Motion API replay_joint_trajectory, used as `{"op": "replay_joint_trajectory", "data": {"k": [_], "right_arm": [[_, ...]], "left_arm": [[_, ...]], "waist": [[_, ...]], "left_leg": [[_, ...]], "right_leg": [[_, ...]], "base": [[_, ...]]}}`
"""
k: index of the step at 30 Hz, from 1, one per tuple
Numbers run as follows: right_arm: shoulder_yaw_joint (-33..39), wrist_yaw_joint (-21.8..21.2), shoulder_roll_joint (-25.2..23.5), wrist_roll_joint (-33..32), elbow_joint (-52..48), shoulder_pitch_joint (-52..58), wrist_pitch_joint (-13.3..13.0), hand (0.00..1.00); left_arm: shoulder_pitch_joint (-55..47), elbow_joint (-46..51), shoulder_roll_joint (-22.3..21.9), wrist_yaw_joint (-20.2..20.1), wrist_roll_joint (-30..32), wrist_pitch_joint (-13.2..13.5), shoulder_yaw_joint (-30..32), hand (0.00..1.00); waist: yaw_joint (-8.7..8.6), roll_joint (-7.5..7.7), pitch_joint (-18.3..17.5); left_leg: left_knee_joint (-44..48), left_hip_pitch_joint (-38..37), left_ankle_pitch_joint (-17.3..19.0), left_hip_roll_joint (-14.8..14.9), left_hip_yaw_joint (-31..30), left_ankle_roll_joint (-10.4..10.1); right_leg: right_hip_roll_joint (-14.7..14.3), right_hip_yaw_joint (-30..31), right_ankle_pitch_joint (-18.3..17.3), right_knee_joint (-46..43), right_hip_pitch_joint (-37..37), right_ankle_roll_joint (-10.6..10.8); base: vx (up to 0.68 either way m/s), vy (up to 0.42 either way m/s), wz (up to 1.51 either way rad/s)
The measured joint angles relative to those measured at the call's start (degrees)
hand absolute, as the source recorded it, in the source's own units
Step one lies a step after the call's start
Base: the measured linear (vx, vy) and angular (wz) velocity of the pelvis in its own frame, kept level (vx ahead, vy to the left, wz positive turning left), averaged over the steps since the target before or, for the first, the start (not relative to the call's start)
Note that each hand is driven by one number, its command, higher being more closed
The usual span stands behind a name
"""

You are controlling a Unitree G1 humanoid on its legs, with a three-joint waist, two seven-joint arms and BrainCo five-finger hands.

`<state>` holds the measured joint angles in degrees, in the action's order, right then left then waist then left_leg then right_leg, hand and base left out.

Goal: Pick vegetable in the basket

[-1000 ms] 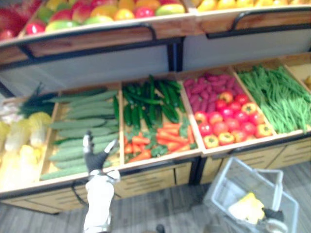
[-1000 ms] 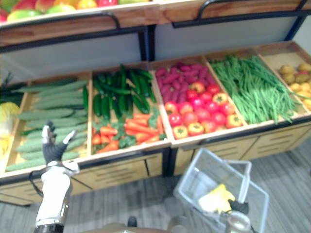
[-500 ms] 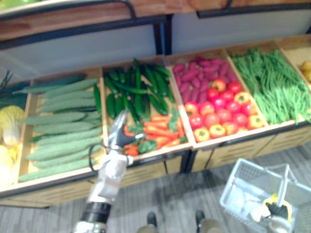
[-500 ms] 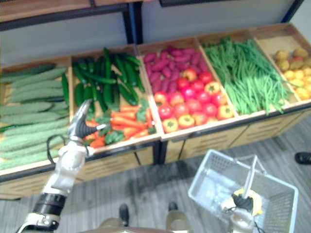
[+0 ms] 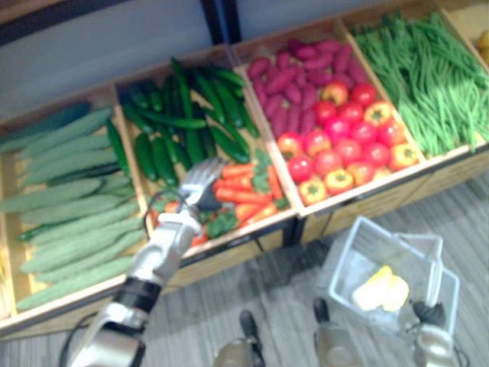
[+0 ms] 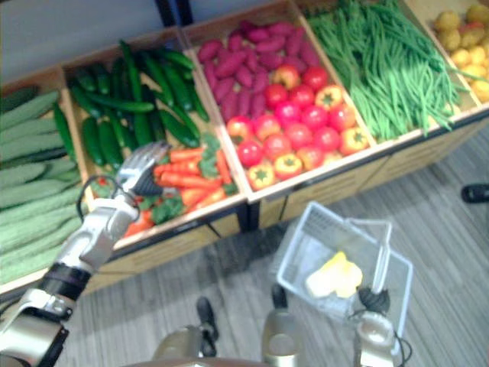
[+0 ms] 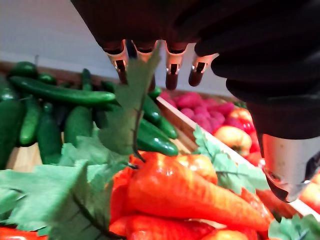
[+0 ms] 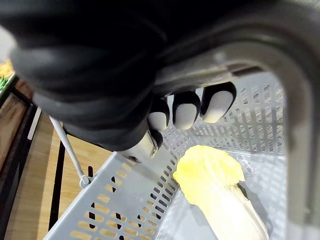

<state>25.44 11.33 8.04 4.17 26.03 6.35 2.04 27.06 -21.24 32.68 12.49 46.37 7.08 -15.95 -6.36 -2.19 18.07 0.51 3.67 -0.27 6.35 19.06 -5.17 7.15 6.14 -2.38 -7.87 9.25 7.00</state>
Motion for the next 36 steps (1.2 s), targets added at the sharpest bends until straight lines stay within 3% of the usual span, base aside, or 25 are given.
{"op": "replay_joint_trajectory", "data": {"k": [4, 10, 11, 24, 26, 30, 36], "right_arm": [[-1.36, 0.06, 1.18, -0.57, -1.47, -0.9, -1.27, 1.0], [-1.34, 0.13, 1.81, -2.05, -1.58, -1.05, -1.18, 1.0], [-1.4, 0.13, 1.81, -2.17, -1.54, -1.04, -1.13, 1.0], [-5.91, -0.5, 3.89, -3.14, -1.66, -4.63, -1.21, 1.0], [-6.39, -0.58, 3.91, -3.14, -2.65, -4.82, -1.22, 1.0], [-6.32, -0.55, 3.82, -3.15, -3.34, -3.75, -1.31, 1.0], [-6.21, -0.41, 1.29, -3.08, -3.76, -0.22, -1.48, 1.0]], "left_arm": [[2.62, -2.72, 1.97, -0.71, 0.07, -0.06, -1.88, 0.0], [5.81, -8.01, 2.04, -2.82, 2.29, -0.1, -5.77, 0.0], [6.06, -9.08, 2.04, -2.79, 2.5, -0.07, -6.81, 1.0], [14.05, -13.76, 0.5, -2.71, 6.37, -0.35, -9.67, 1.0], [13.28, -16.55, -0.78, -3.46, 6.58, -1.79, -9.08, 1.0], [12.93, -16.52, -1.17, -3.21, 6.23, -3.88, -7.75, 1.0], [9.32, -2.99, -2.95, -0.76, 5.6, -5.19, -1.57, 1.0]], "waist": [[-1.06, 0.15, 2.63], [-1.53, -0.21, 5.58], [-1.48, -0.22, 5.66], [-1.69, 0.26, 7.02], [-2.64, 0.2, 7.25], [-2.67, 0.1, 7.35], [-1.92, -0.18, 7.2]], "left_leg": [[0.06, 0.42, 0.05, -0.05, 2.0, 0.04], [0.84, 1.2, 0.01, 0.39, 2.58, 0.22], [0.81, 1.42, -0.02, 0.46, 2.93, 0.26], [0.49, 2.0, -0.41, 0.22, 4.14, 0.78], [0.16, 1.81, -0.44, 0.23, 4.15, 0.78], [-0.52, 0.84, -0.93, 0.36, 3.63, 0.78], [-0.88, -2.05, -0.92, 0.03, 0.88, 0.77]], "right_leg": [[-0.11, 1.81, 1.16, 0.87, 1.11, 0.33], [-0.51, 2.52, 1.89, 1.13, 1.89, 0.26], [-0.67, 2.85, 1.89, 0.91, 2.43, 0.26], [-0.82, 3.98, 2.63, 0.99, 3.69, 0.9], [-0.68, 3.95, 2.63, 1.2, 3.54, 0.91], [-0.66, 3.15, 2.64, 1.68, 2.31, 0.91], [0.11, -0.76, 2.28, 1.9, -2.26, 0.74]], "base": [[-0.05, 0.003, -0.22], [-0.02, -0.01, -0.07], [-0.01, -0.019, -0.12], [0.0, -0.003, -0.03], [0.02, 0.001, 0.0], [0.06, -0.011, 0.07], [0.02, -0.003, 0.22]]}}
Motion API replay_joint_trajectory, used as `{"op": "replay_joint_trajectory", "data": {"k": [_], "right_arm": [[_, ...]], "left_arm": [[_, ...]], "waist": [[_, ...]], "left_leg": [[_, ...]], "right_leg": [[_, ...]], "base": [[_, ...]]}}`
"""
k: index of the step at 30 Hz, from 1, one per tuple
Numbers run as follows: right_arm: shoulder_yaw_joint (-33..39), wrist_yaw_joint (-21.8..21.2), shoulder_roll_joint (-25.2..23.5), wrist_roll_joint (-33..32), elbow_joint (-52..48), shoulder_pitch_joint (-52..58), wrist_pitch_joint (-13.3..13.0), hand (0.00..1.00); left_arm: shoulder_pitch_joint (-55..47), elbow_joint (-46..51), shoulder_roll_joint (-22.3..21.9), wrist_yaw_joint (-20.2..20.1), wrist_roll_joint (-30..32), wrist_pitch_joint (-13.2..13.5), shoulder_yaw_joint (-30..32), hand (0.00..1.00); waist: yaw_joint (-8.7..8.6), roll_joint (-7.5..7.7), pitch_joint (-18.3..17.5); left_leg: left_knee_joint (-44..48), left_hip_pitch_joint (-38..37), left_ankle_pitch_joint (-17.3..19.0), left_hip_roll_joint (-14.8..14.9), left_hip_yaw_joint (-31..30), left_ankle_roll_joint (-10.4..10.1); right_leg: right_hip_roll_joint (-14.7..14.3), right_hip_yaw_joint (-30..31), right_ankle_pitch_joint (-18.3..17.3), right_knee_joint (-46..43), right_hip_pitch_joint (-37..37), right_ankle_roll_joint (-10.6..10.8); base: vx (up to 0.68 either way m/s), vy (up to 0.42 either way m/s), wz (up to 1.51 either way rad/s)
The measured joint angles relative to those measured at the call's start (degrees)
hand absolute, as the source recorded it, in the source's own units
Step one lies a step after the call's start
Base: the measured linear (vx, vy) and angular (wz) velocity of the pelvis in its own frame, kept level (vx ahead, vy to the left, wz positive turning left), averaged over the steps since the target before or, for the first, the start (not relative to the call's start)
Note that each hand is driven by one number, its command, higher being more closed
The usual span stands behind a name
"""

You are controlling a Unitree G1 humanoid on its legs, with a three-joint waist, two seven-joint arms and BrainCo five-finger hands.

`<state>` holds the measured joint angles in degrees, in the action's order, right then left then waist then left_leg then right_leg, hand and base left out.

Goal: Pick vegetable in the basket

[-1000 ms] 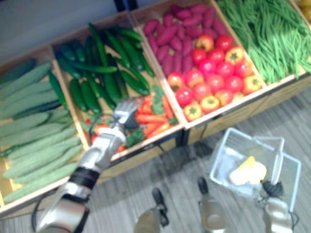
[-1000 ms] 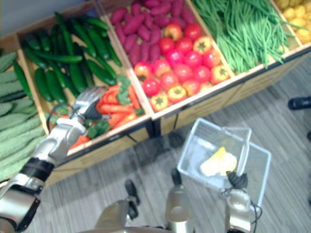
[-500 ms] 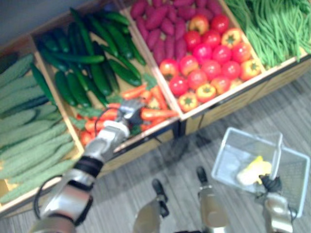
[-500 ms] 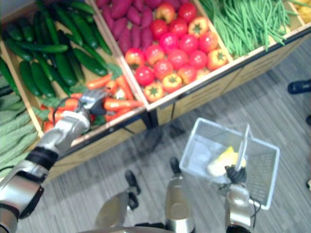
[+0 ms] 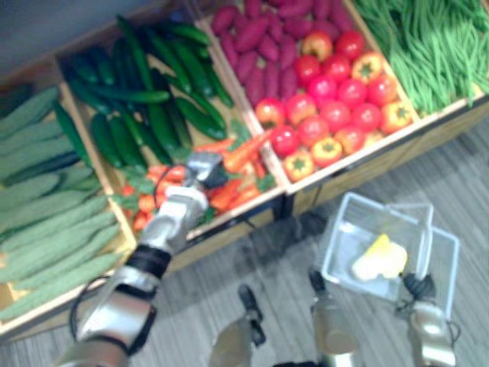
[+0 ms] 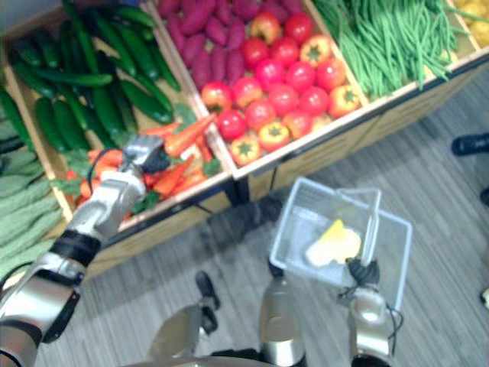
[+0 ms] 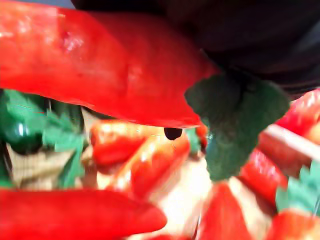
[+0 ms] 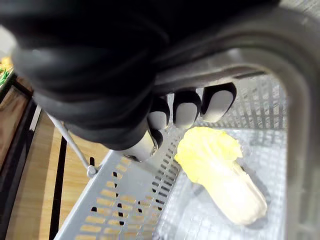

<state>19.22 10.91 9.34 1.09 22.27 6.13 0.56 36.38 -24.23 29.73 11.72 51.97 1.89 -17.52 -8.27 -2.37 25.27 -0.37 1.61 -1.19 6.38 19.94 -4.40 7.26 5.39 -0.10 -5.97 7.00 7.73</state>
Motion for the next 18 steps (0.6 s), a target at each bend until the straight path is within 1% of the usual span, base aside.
{"op": "replay_joint_trajectory", "data": {"k": [1, 2, 4, 5, 6, 9, 10, 11, 12, 13, 14, 15, 16, 17, 18], "right_arm": [[0.14, 0.03, -0.27, 0.04, 0.05, 0.37, 0.0, 1.0], [0.2, 0.07, -0.63, 0.06, 0.42, 1.16, 0.01, 1.0], [0.6, 0.09, -0.86, 0.11, 1.17, 2.5, 0.04, 1.0], [0.79, 0.2, -1.07, 0.11, 1.72, 3.58, 0.31, 1.0], [0.79, 0.21, -1.57, 0.11, 2.82, 4.45, 0.43, 1.0], [1.08, 0.2, -2.85, 0.12, 4.76, 5.51, 0.9, 1.0], [1.5, 0.27, -3.48, 0.12, 5.72, 6.03, 1.1, 1.0], [1.78, 0.29, -4.11, 0.12, 5.83, 6.54, 1.42, 1.0], [1.76, 0.28, -4.26, 0.12, 5.86, 6.55, 1.52, 1.0], [1.78, 0.28, -4.21, 0.11, 5.88, 6.47, 1.81, 1.0], [1.63, 0.26, -3.97, 0.12, 6.1, 6.2, 1.98, 1.0], [0.81, 0.2, -3.46, 0.18, 6.86, 5.11, 2.01, 1.0], [0.31, 0.13, -3.18, 0.19, 7.24, 4.53, 2.01, 1.0], [-0.3, 0.03, -2.78, 0.25, 7.67, 3.81, 2.0, 1.0], [-1.29, -0.03, -2.02, 0.72, 7.83, 3.36, 1.97, 1.0]], "left_arm": [[-0.66, 1.69, -0.23, 0.58, -0.03, 0.01, 0.6, 1.0], [-2.17, 4.84, -0.63, 1.43, -0.13, 0.03, 1.76, 1.0], [-5.41, 8.6, -2.11, 2.11, -0.58, 0.03, 3.6, 1.0], [-7.87, 10.92, -3.43, 2.55, -1.88, 0.02, 4.66, 1.0], [-11.2, 13.56, -4.42, 3.16, -2.31, 0.07, 5.59, 1.0], [-17.47, 18.07, -6.37, 3.7, -2.35, 0.15, 8.13, 1.0], [-20.51, 19.94, -7.72, 4.13, -2.43, 0.22, 9.85, 1.0], [-23.08, 22.05, -8.87, 4.8, -3.05, 0.33, 11.75, 1.0], [-24.29, 23.28, -9.35, 5.23, -3.91, 0.36, 12.83, 1.0], [-26.57, 25.73, -10.39, 6.06, -4.85, 0.41, 14.6, 1.0], [-28.95, 28.34, -11.38, 6.52, -6.18, 0.46, 16.12, 1.0], [-31.89, 31.32, -12.29, 7.49, -6.94, 0.52, 17.84, 1.0], [-33.19, 32.49, -12.78, 8.05, -6.96, 0.52, 18.51, 1.0], [-34.6, 33.85, -13.66, 8.53, -7.21, 0.56, 19.06, 1.0], [-36.01, 35.02, -15.06, 9.13, -8.63, 0.74, 19.02, 1.0]], "waist": [[0.03, -0.08, -0.05], [0.63, -0.13, -0.16], [0.73, -0.85, -1.01], [0.73, -1.3, -1.91], [1.02, -1.49, -3.65], [1.38, -1.45, -5.98], [1.92, -1.56, -7.59], [2.51, -1.45, -8.44], [2.77, -1.33, -8.53], [3.63, -1.32, -8.68], [3.96, -1.27, -8.77], [4.42, -1.11, -8.88], [4.83, -1.06, -9.1], [5.77, -1.38, -9.77], [6.31, -1.85, -10.45]], "left_leg": [[-0.21, -0.36, -0.01, -0.13, -0.22, 0.02], [-0.62, -1.28, -0.06, -0.38, -0.3, 0.07], [-1.61, -2.32, -0.1, -0.98, -1.32, 0.04], [-2.44, -3.01, -0.36, -1.29, -1.9, -0.05], [-2.89, -3.19, -0.51, -1.35, -2.08, -0.02], [-3.62, -5.04, -0.54, -1.27, -2.08, -0.19], [-3.37, -5.38, -0.19, -1.18, -1.9, -0.33], [-2.3, -5.53, 0.63, -0.86, -1.37, -0.5], [-0.89, -5.29, 1.37, -0.6, -1.21, -0.45], [3.23, -4.32, 3.32, 0.05, -1.5, -0.26], [7.91, -3.08, 5.61, 0.3, -2.97, -0.56], [12.26, -1.62, 7.59, 0.12, -9.97, -0.81], [13.82, -1.03, 8.62, -0.24, -13.84, -1.05], [15.39, -0.51, 10.53, -0.84, -20.02, -1.78], [15.85, -0.67, 14.05, -0.9, -25.6, -2.84]], "right_leg": [[0.16, -0.39, -0.12, 0.02, -0.49, 0.0], [0.39, -0.73, -0.52, 0.05, -1.42, -0.14], [0.89, -1.82, -1.02, 0.13, -2.63, 0.11], [0.92, -2.53, -1.3, 0.19, -3.48, 0.18], [0.93, -2.84, -1.39, 0.34, -3.71, 0.15], [0.8, -3.15, -1.45, 1.29, -5.75, 0.05], [0.73, -3.04, -1.46, 1.73, -6.24, 0.03], [0.46, -2.29, -1.47, 1.77, -6.4, 0.01], [0.36, -1.89, -1.47, 1.75, -6.57, 0.01], [0.04, -0.97, -1.45, 1.65, -6.71, -0.02], [-0.5, 0.78, -1.49, 1.37, -6.38, -0.09], [-1.16, 3.11, -1.56, 0.95, -5.62, -0.21], [-1.5, 4.47, -1.64, 0.77, -5.08, -0.28], [-2.26, 6.7, -1.7, 0.69, -3.92, -0.45], [-3.56, 9.23, -1.48, 0.64, -2.8, -0.1]], "base": [[-0.02, 0.016, 0.21], [-0.02, 0.017, 0.17], [-0.02, 0.013, 0.24], [0.0, 0.002, 0.28], [0.02, -0.001, 0.21], [0.04, -0.003, 0.02], [0.03, -0.003, -0.16], [0.03, -0.004, -0.21], [0.02, -0.011, -0.33], [-0.01, -0.01, -0.42], [-0.03, -0.017, -0.72], [-0.04, -0.008, -0.82], [-0.05, 0.016, -1.05], [-0.04, 0.068, -1.21], [-0.04, 0.144, -1.22]]}}
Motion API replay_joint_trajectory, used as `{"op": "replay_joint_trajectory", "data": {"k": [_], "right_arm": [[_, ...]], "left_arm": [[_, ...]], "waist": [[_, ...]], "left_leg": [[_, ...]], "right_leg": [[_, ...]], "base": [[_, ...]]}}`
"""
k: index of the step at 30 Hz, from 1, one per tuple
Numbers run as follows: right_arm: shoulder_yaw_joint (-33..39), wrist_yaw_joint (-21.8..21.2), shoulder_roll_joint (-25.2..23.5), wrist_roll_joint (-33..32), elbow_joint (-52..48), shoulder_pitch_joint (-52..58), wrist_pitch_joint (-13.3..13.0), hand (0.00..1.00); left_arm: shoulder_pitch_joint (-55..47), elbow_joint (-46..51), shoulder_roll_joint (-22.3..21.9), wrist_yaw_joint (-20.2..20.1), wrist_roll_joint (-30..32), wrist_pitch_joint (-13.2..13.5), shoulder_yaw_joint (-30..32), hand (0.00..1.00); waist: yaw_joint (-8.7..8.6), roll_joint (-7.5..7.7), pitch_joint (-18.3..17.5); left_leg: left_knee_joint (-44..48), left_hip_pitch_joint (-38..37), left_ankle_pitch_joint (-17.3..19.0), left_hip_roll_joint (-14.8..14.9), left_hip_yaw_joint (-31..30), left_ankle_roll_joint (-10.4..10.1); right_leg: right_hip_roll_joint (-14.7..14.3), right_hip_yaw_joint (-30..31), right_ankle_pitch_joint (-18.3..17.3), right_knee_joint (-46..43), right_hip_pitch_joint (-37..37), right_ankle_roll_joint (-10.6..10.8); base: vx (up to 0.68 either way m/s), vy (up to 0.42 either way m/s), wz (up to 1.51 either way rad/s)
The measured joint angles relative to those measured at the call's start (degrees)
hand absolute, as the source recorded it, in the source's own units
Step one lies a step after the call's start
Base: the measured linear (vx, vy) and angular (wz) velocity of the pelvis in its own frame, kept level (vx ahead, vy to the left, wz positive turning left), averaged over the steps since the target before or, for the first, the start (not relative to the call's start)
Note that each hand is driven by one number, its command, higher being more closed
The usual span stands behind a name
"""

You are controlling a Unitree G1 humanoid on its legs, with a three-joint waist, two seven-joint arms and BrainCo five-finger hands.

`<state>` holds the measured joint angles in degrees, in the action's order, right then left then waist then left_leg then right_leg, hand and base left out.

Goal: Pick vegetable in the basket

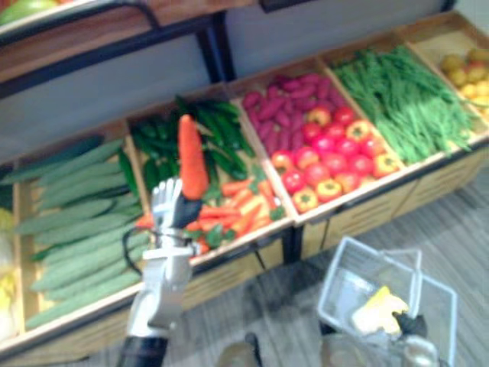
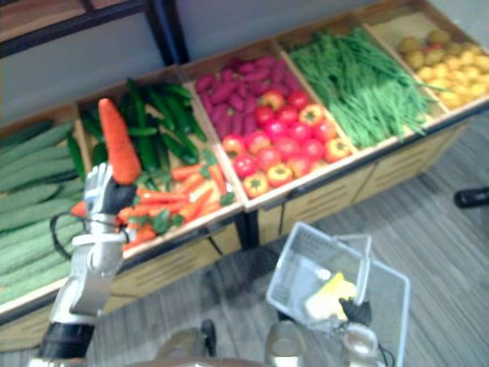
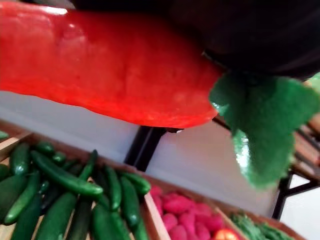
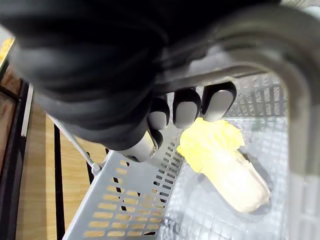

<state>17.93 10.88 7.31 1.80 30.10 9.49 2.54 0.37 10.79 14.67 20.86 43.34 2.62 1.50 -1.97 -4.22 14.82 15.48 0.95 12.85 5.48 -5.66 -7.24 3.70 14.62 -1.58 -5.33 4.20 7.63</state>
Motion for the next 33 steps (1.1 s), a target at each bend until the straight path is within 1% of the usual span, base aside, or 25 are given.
{"op": "replay_joint_trajectory", "data": {"k": [1, 3, 5, 7, 9, 10, 11, 12, 13, 14, 15, 16, 17, 18, 19, 20, 21, 23, 24, 25, 27, 29, 30, 31, 33], "right_arm": [[-0.37, -0.04, -0.09, 0.24, 0.08, -0.14, 0.0, 1.0], [-0.53, -0.31, -1.55, 0.43, -0.15, 0.93, -0.1, 1.0], [-0.96, -0.28, -2.32, 0.45, -0.65, 2.22, -0.09, 1.0], [-2.01, -0.21, -2.88, 0.48, -2.16, 3.0, -0.01, 1.0], [-3.09, -0.13, -3.36, 0.47, -2.79, 2.46, -0.03, 1.0], [-3.37, -0.05, -3.8, 0.48, -2.81, 1.3, -0.04, 1.0], [-3.94, 0.02, -3.89, 0.48, -2.87, 0.52, -0.05, 1.0], [-4.33, 0.22, -3.92, 0.47, -2.93, 0.5, -0.31, 1.0], [-4.59, 0.45, -3.88, 0.47, -3.04, 0.66, -0.65, 1.0], [-5.26, 0.43, -3.53, 0.47, -3.46, 0.63, -0.85, 1.0], [-5.78, 0.55, -3.36, 0.49, -3.74, 0.61, -1.04, 1.0], [-7.18, 0.59, -2.95, 0.57, -4.34, -0.24, -1.36, 1.0], [-7.45, 0.51, -3.18, 0.62, -4.46, -1.79, -1.44, 1.0], [-7.83, 0.25, -3.23, 1.03, -3.13, -4.07, -1.43, 1.0], [-7.93, 0.1, -3.18, 1.81, -2.09, -4.54, -1.39, 1.0], [-8.68, 0.08, -3.04, 2.79, -0.8, -4.66, -1.14, 1.0], [-9.53, 0.08, -2.72, 2.84, -0.41, -4.91, -1.06, 1.0], [-11.39, 0.0, -2.07, 3.03, -0.05, -4.64, 0.33, 1.0], [-12.91, -0.15, -2.17, 3.3, -0.06, -4.69, 1.34, 1.0], [-13.65, -0.22, -2.05, 3.57, -0.06, -4.67, 1.89, 1.0], [-15.41, -0.22, -1.83, 4.63, -0.1, -4.21, 2.51, 1.0], [-16.7, -0.13, -1.06, 4.63, -0.23, -5.04, 2.5, 1.0], [-16.92, 0.02, -0.82, 4.59, -0.43, -6.14, 2.5, 1.0], [-17.31, 0.11, -0.74, 4.56, -0.54, -6.38, 2.5, 1.0], [-18.49, 0.21, -0.3, 4.46, -1.32, -7.42, 2.5, 1.0]], "left_arm": [[-0.17, -0.04, -1.05, 0.34, -0.58, 0.33, -0.18, 1.0], [-0.24, 0.02, -2.46, 0.84, -2.22, 1.17, -1.3, 1.0], [-0.17, 0.03, -2.75, 1.15, -2.76, 1.73, -3.59, 1.0], [0.66, -0.23, -2.72, 1.41, -3.21, 1.86, -5.78, 1.0], [1.93, -2.11, -2.78, 1.38, -3.88, 1.81, -7.24, 1.0], [3.02, -3.15, -2.92, 1.26, -3.89, 1.74, -7.36, 1.0], [4.57, -3.87, -3.2, 1.2, -3.88, 1.72, -7.28, 1.0], [4.96, -4.16, -3.25, 1.18, -3.88, 1.71, -7.28, 1.0], [4.89, -4.19, -3.23, 1.1, -3.87, 1.7, -7.24, 1.0], [4.31, -4.24, -3.25, 1.04, -3.88, 1.69, -6.76, 1.0], [4.39, -4.14, -3.11, 1.03, -3.9, 1.76, -6.56, 1.0], [4.64, -3.35, -2.7, 0.99, -4.17, 1.86, -5.62, 1.0], [4.57, -2.7, -2.41, 0.96, -4.34, 2.03, -4.38, 1.0], [4.53, -2.84, -2.82, 0.94, -4.91, 2.12, -3.14, 1.0], [4.13, -2.85, -3.18, 0.93, -4.97, 2.03, -3.09, 1.0], [3.42, -2.83, -3.54, 0.96, -5.01, 2.02, -3.69, 1.0], [3.17, -2.9, -3.79, 0.98, -5.01, 2.01, -4.07, 1.0], [2.83, -3.95, -5.7, 0.95, -5.05, 1.92, -5.96, 1.0], [2.85, -4.84, -6.24, 1.36, -5.22, 2.1, -6.6, 1.0], [2.82, -5.67, -6.27, 1.36, -6.05, 2.16, -6.89, 1.0], [2.77, -8.44, -6.43, 1.4, -7.29, 2.2, -7.9, 1.0], [2.76, -10.08, -6.6, 1.4, -7.38, 2.22, -8.97, 1.0], [2.68, -11.62, -6.68, 1.25, -9.04, 2.4, -10.97, 1.0], [2.49, -12.05, -6.71, 1.14, -9.54, 2.47, -11.97, 1.0], [1.13, -12.46, -6.61, 0.38, -9.91, 4.34, -15.28, 1.0]], "waist": [[0.02, -0.68, -0.78], [-1.05, 1.16, -1.45], [-1.27, 2.86, -2.69], [-1.23, 4.2, -2.73], [-1.1, 4.34, -2.73], [-1.2, 3.91, -2.69], [-1.11, 3.88, -2.33], [-1.21, 3.99, -2.23], [-1.87, 4.87, -2.08], [-2.42, 4.8, -1.99], [-2.48, 5.22, -1.76], [-2.39, 4.81, -2.08], [-1.12, 3.69, -3.03], [-0.89, 4.11, -2.65], [-0.92, 4.1, -2.68], [-0.59, 4.38, -2.8], [-0.12, 4.34, -2.72], [0.1, 2.37, -3.22], [0.38, 2.31, -3.17], [0.45, 2.33, -3.16], [0.28, 2.34, -3.16], [0.35, 2.23, -3.08], [0.3, 2.21, -3.04], [0.29, 2.19, -3.04], [0.59, 1.89, -2.96]], "left_leg": [[0.34, -0.02, 1.66, -0.34, 0.13, 0.12], [0.62, 0.2, 2.28, -1.12, 2.6, 0.8], [0.36, 0.57, 2.33, -1.95, 5.37, 1.14], [0.64, 1.09, 2.08, -2.28, 8.66, 1.74], [0.67, 1.07, 1.97, -0.76, 13.01, 2.11], [0.08, 1.25, 1.4, 0.55, 16.41, 2.99], [-0.39, 0.65, 1.32, 1.08, 19.74, 3.12], [-0.25, 0.07, 1.34, 1.11, 21.22, 3.15], [0.85, -1.88, 1.93, 0.43, 23.52, 3.13], [1.65, -2.79, 2.38, 0.7, 24.9, 3.45], [1.26, -3.47, 2.44, 0.66, 26.04, 3.67], [-0.96, -4.22, 2.33, 0.05, 28.83, 4.15], [-2.63, -4.73, 2.66, 2.05, 33.43, 4.22], [-2.24, -4.85, 2.53, 3.17, 38.52, 4.21], [-2.27, -5.27, 2.51, 3.63, 39.83, 4.17], [-2.27, -6.05, 2.1, 3.9, 42.42, 3.39], [-2.14, -6.4, 2.01, 4.11, 43.77, 2.98], [-1.95, -6.45, 1.63, 6.51, 45.79, 2.82], [-0.92, -7.57, 1.65, 8.66, 47.38, 2.74], [0.07, -8.18, 1.67, 9.65, 47.94, 2.75], [6.4, -8.1, 1.73, 12.33, 46.47, 2.9], [11.07, -6.65, 2.75, 12.75, 40.45, 3.89], [13.81, -4.81, 4.99, 10.1, 30.82, 3.62], [14.03, -4.13, 5.85, 8.26, 26.18, 3.33], [12.6, -1.88, 7.65, 1.82, 10.57, 2.11]], "right_leg": [[-0.07, 1.41, 0.34, -0.04, 0.41, 0.52], [1.22, 3.58, 1.1, 0.98, 0.73, 1.31], [1.97, 5.12, 1.59, 1.17, 2.73, 0.88], [2.05, 7.53, 4.15, 1.25, 4.72, 1.62], [2.05, 2.79, 8.03, 1.87, 7.12, -0.76], [2.11, -6.23, 9.96, 2.89, 7.98, -4.89], [3.71, -14.95, 6.37, -3.77, 11.28, -8.83], [4.78, -18.08, 4.08, -8.78, 12.85, -9.62], [6.22, -22.82, 3.33, -14.09, 13.82, -8.21], [5.9, -25.07, 4.42, -15.3, 13.71, -8.85], [5.29, -24.78, 5.38, -14.71, 13.61, -8.99], [2.83, -22.87, 8.79, -9.28, 13.35, -6.91], [2.18, -24.83, 7.92, -6.5, 12.6, -8.58], [4.68, -32.41, -1.89, -18.78, 14.69, -12.07], [5.97, -34.66, -4.78, -21.99, 14.13, -11.19], [7.75, -37.34, -9.03, -22.32, 11.16, -8.57], [7.48, -38.31, -9.41, -20.49, 10.86, -8.17], [1.64, -35.93, -4.91, -13.31, 9.4, -9.8], [-2.18, -33.02, -2.69, -9.06, 7.59, -10.72], [-3.54, -32.01, -1.75, -7.24, 6.42, -11.0], [-6.98, -27.41, 0.67, -1.2, 3.12, -11.51], [-8.2, -23.76, 2.05, 1.11, 2.05, -11.4], [-8.63, -20.47, 2.41, 1.96, 0.99, -11.33], [-8.66, -19.35, 2.65, 2.39, 0.36, -11.38], [-8.65, -16.61, 2.85, 3.18, -1.47, -11.43]], "base": [[-0.02, 0.158, -0.96], [-0.04, 0.152, -0.52], [-0.03, 0.138, -0.58], [0.0, 0.112, -0.87], [0.0, 0.036, -1.13], [-0.04, -0.023, -1.25], [-0.05, -0.021, -1.15], [-0.03, -0.028, -1.03], [-0.03, 0.0, -1.02], [-0.05, -0.006, -1.08], [-0.13, 0.029, -1.37], [-0.17, 0.013, -1.58], [-0.23, -0.033, -2.23], [-0.17, -0.075, -1.78], [-0.08, -0.143, -1.59], [0.0, -0.092, -1.01], [0.02, -0.142, -1.19], [0.05, -0.148, -1.18], [0.07, -0.139, -1.21], [0.06, -0.124, -1.24], [0.07, -0.087, -1.13], [0.07, -0.031, -1.22], [0.04, 0.025, -1.03], [0.03, 0.05, -1.13], [-0.01, 0.084, -0.8]]}}
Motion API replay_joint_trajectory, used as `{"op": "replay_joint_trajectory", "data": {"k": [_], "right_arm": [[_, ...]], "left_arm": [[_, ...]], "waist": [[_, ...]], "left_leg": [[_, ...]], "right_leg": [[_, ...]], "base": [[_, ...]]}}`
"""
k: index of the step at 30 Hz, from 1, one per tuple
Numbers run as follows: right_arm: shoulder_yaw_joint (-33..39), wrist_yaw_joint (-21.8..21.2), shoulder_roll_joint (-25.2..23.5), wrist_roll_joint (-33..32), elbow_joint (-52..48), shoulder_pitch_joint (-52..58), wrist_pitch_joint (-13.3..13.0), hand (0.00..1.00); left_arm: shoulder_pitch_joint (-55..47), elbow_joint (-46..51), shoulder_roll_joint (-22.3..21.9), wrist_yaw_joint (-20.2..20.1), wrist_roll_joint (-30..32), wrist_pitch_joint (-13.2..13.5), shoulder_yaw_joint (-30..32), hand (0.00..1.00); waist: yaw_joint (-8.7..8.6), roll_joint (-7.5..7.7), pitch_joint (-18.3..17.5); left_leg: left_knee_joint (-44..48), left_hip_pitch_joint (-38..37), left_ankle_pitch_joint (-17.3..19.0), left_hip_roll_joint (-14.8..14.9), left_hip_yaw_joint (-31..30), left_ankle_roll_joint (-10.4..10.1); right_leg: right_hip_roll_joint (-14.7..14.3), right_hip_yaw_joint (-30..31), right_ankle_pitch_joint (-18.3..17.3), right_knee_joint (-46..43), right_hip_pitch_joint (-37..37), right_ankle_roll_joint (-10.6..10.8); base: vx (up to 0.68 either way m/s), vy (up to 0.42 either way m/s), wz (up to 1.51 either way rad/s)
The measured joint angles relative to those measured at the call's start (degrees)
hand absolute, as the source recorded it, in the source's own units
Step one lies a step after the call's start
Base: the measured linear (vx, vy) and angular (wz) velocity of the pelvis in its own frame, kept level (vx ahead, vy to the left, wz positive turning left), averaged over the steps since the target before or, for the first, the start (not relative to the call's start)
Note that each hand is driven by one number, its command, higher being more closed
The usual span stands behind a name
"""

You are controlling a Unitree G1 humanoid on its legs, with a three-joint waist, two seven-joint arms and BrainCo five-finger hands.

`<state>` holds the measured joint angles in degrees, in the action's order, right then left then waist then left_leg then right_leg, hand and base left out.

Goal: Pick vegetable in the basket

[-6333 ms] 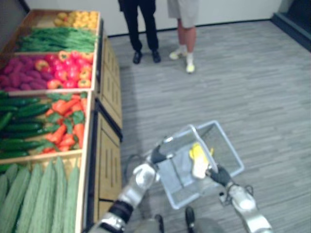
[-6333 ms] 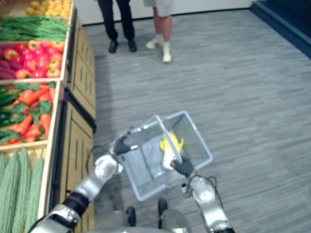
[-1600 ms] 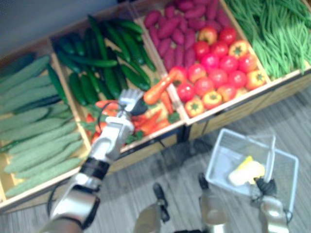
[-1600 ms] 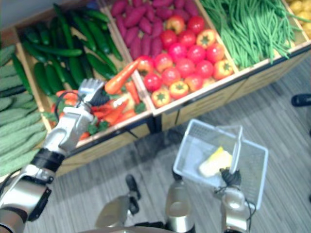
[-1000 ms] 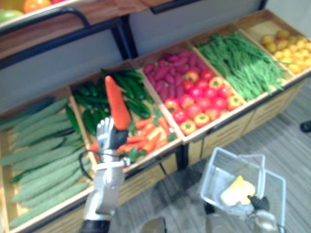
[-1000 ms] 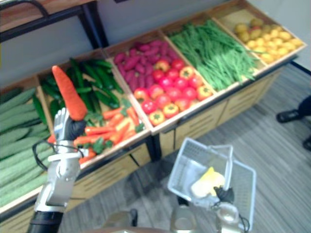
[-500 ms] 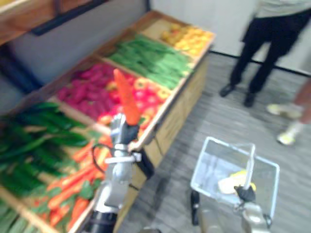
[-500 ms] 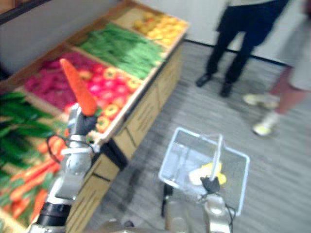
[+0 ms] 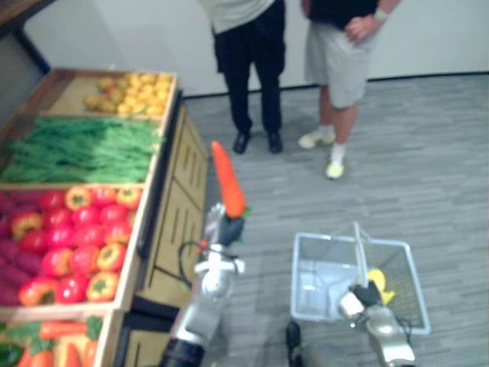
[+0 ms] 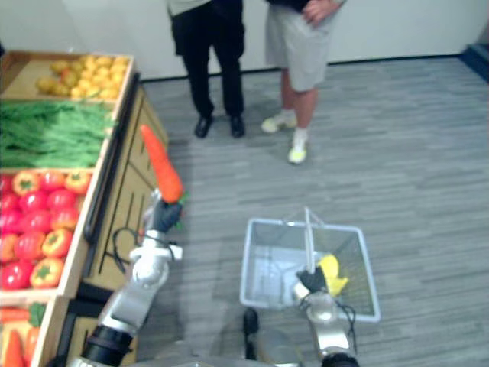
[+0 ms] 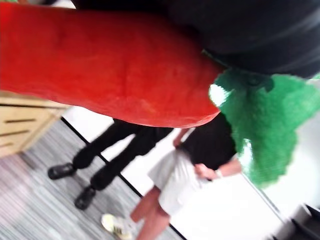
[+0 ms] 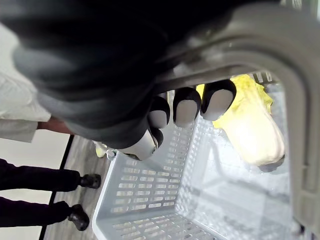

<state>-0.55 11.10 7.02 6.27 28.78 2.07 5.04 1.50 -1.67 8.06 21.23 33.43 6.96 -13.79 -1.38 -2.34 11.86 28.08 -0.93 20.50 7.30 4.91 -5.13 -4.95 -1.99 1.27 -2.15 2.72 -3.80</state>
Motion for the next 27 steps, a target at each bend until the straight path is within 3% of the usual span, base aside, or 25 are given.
{"op": "replay_joint_trajectory", "data": {"k": [3, 4, 5, 8, 11, 19, 23, 27], "right_arm": [[-0.78, -0.09, 0.29, 0.0, -1.15, -1.87, -0.06, 1.0], [-1.98, -0.12, 0.93, 0.04, -1.36, -2.92, -0.21, 1.0], [-2.51, -0.29, 0.94, 0.04, -1.61, -3.47, -0.26, 1.0], [-3.93, -0.47, 1.06, 0.05, -4.21, -4.69, -0.37, 1.0], [-5.91, -1.35, 0.93, -0.07, -6.67, -4.81, -0.39, 1.0], [-14.73, -7.27, 1.32, -2.58, -13.28, -4.73, -2.09, 1.0], [-16.91, -10.9, 3.4, -5.68, -16.92, -4.71, -2.78, 1.0], [-19.96, -15.12, 7.58, -11.42, -20.26, -4.37, -3.23, 1.0]], "left_arm": [[-0.78, -1.77, 0.2, -2.7, -1.95, 2.07, -4.55, 1.0], [-0.92, -3.34, 0.45, -4.23, -2.54, 2.7, -7.87, 1.0], [-1.14, -5.74, 1.06, -6.24, -3.39, 3.2, -11.39, 1.0], [-0.91, -11.57, 1.22, -9.62, -3.57, 4.13, -18.26, 1.0], [0.98, -15.69, 1.21, -11.83, -3.52, 4.19, -23.25, 1.0], [11.32, -25.69, 1.03, -12.8, 1.12, 4.09, -27.59, 1.0], [15.34, -30.62, 1.39, -13.05, 3.74, 4.06, -27.5, 1.0], [17.66, -33.79, 3.64, -13.44, 5.83, 4.18, -27.33, 1.0]], "waist": [[0.37, -1.05, 0.14], [0.39, -2.07, 0.4], [1.17, -1.92, 0.28], [1.4, -1.18, 0.37], [1.43, -1.11, 0.33], [0.16, -0.49, 0.18], [-0.04, 0.79, 0.26], [-0.16, 2.98, 0.44]], "left_leg": [[-4.57, 2.36, -0.99, -3.02, -6.88, 0.47], [-7.06, 3.14, -3.81, -2.6, -6.98, 2.32], [-8.07, 2.52, -3.76, -2.56, -4.88, 2.58], [-11.99, 1.42, -5.44, -4.29, -2.57, 4.28], [-15.01, -0.16, -6.77, -5.66, -1.84, 4.84], [-19.24, -1.88, -9.34, -7.19, -1.28, 5.18], [-20.92, -1.89, -10.49, -7.88, -2.25, 5.28], [-21.78, -1.29, -11.07, -8.05, -1.38, 5.86]], "right_leg": [[-0.32, 1.36, 0.6, 0.18, -0.13, 0.46], [-1.27, 2.24, 0.93, 0.4, -0.2, 0.94], [-0.99, 3.53, 1.59, 1.35, -0.73, 1.72], [0.84, 5.24, 4.11, 4.31, -0.86, 3.36], [2.09, 5.8, 5.23, 5.75, -0.98, 3.7], [3.66, 5.45, 6.5, 8.16, -1.91, 3.88], [4.25, 5.29, 6.6, 8.18, -1.26, 4.02], [4.38, 5.91, 7.35, 8.25, 0.12, 4.16]], "base": [[-0.04, 0.155, -0.61], [-0.02, 0.186, -0.63], [0.01, 0.182, -0.54], [0.06, 0.18, -0.35], [0.08, 0.163, -0.11], [0.04, 0.074, 0.0], [-0.05, 0.049, 0.08], [-0.1, 0.036, -0.11]]}}
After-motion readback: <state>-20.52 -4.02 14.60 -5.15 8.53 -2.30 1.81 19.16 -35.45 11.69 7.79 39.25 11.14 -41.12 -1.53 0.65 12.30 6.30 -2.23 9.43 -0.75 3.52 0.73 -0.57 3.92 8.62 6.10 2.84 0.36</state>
